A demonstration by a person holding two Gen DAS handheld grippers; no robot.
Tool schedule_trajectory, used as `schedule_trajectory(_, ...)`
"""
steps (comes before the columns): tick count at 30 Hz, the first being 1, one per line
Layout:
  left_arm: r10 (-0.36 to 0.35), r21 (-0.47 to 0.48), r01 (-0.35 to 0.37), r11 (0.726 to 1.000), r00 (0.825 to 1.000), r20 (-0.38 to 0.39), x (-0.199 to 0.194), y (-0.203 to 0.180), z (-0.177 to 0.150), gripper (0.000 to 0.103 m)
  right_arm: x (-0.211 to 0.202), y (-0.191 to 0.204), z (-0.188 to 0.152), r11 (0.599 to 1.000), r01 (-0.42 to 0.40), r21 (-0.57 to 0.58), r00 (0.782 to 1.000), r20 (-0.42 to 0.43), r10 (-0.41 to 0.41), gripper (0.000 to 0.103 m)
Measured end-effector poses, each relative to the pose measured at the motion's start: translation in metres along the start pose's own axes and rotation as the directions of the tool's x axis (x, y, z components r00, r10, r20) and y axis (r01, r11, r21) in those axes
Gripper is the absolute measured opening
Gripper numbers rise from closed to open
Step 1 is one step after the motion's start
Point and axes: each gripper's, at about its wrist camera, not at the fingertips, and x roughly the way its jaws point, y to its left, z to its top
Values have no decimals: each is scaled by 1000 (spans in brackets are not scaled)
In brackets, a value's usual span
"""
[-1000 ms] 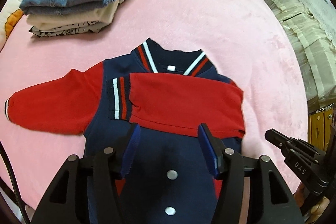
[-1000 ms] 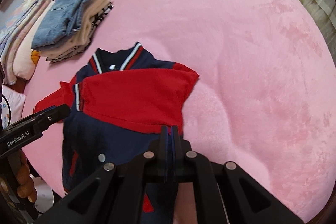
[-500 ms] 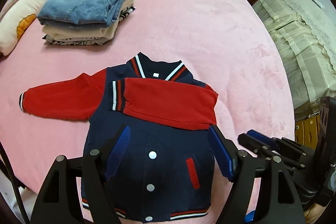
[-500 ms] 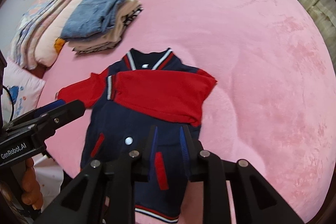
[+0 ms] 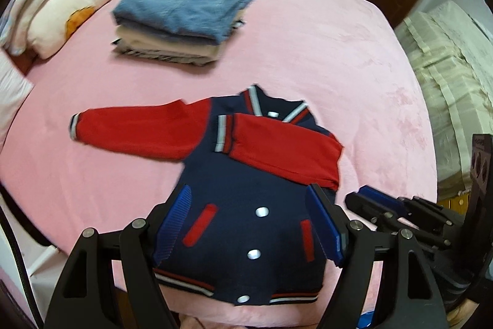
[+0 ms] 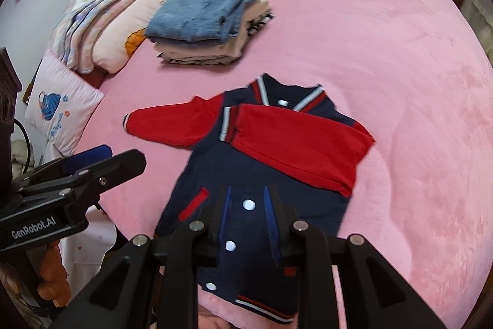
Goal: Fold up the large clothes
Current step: 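Move the left gripper to the cuff of the other red sleeve, then close the left gripper on the striped cuff and lift it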
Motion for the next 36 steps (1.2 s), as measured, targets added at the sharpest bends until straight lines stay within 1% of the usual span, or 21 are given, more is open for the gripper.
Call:
schedule_trajectory(3, 18, -43, -18, 999, 1000, -7, -3, 35, 0, 75, 5, 22, 8, 999, 13, -35, 1000, 2, -13, 22)
schedule_trajectory(4, 24, -67, -24, 997, 1000, -12, -4, 53, -1, 75, 8, 31, 12, 999, 13, -42, 1000, 2, -13, 22)
schedule_trajectory(5, 26, -82, -27, 996, 1000, -17, -2, 64, 0, 75, 11, 38, 14, 999, 2, -46, 1000, 2, -2, 22)
schedule_trajectory(8, 25, -164, -30, 986, 999, -34, 6, 118, 2, 75, 25, 58, 21, 998, -4, -57, 1000, -4, 4, 30)
schedule_trajectory(9, 17, -192, -24, 981, 999, -38, 10, 136, 3, 75, 33, 68, 24, 998, 1, -62, 1000, -4, -1, 30)
schedule_trajectory(12, -17, -264, 5, 964, 999, -42, 24, 184, 7, 75, 60, 90, 34, 999, 0, -41, 1000, -27, -1, 30)
schedule_trajectory(15, -72, -335, 60, 940, 997, -24, 46, 235, 13, 75, 87, 109, 42, 1000, -7, -10, 999, -37, 6, 30)
schedule_trajectory(17, -131, -393, 116, 912, 991, -13, 68, 271, 17, 75, 111, 127, 48, 1000, 5, 6, 999, -49, -5, 30)
schedule_trajectory(18, -148, -411, 130, 903, 989, -13, 77, 281, 19, 75, 118, 132, 51, 1000, 6, 11, 999, -51, -5, 30)
schedule_trajectory(19, -181, -438, 156, 885, 983, -15, 93, 298, 21, 75, 130, 140, 53, 1000, 8, 20, 998, -55, -7, 30)
schedule_trajectory(20, -204, -454, 175, 874, 979, -15, 106, 310, 23, 75, 141, 148, 55, 1000, 11, 28, 998, -57, -10, 30)
schedule_trajectory(25, -284, -506, 237, 829, 959, -16, 164, 349, 30, 74, 180, 175, 61, 999, 23, 49, 998, -65, -20, 30)
schedule_trajectory(27, -315, -534, 256, 806, 949, -19, 183, 359, 35, 73, 192, 181, 62, 998, 33, 55, 997, -76, -29, 30)
schedule_trajectory(29, -336, -557, 273, 784, 942, -12, 193, 367, 39, 70, 204, 185, 61, 997, 41, 61, 995, -94, -36, 30)
schedule_trajectory(31, -352, -586, 291, 756, 936, 10, 201, 374, 42, 70, 211, 188, 58, 997, 47, 65, 993, -110, -40, 30)
schedule_trajectory(32, -356, -594, 297, 747, 934, 19, 201, 376, 45, 70, 213, 188, 56, 997, 51, 65, 993, -114, -43, 30)
schedule_trajectory(33, -361, -611, 294, 735, 933, 15, 202, 378, 48, 70, 214, 188, 55, 996, 55, 65, 992, -118, -47, 30)
schedule_trajectory(35, -353, -631, 291, 719, 935, 29, 202, 382, 56, 61, 215, 186, 51, 995, 66, 69, 990, -128, -57, 30)
schedule_trajectory(36, -343, -633, 283, 720, 939, 30, 202, 383, 58, 44, 215, 185, 49, 995, 70, 76, 989, -134, -59, 30)
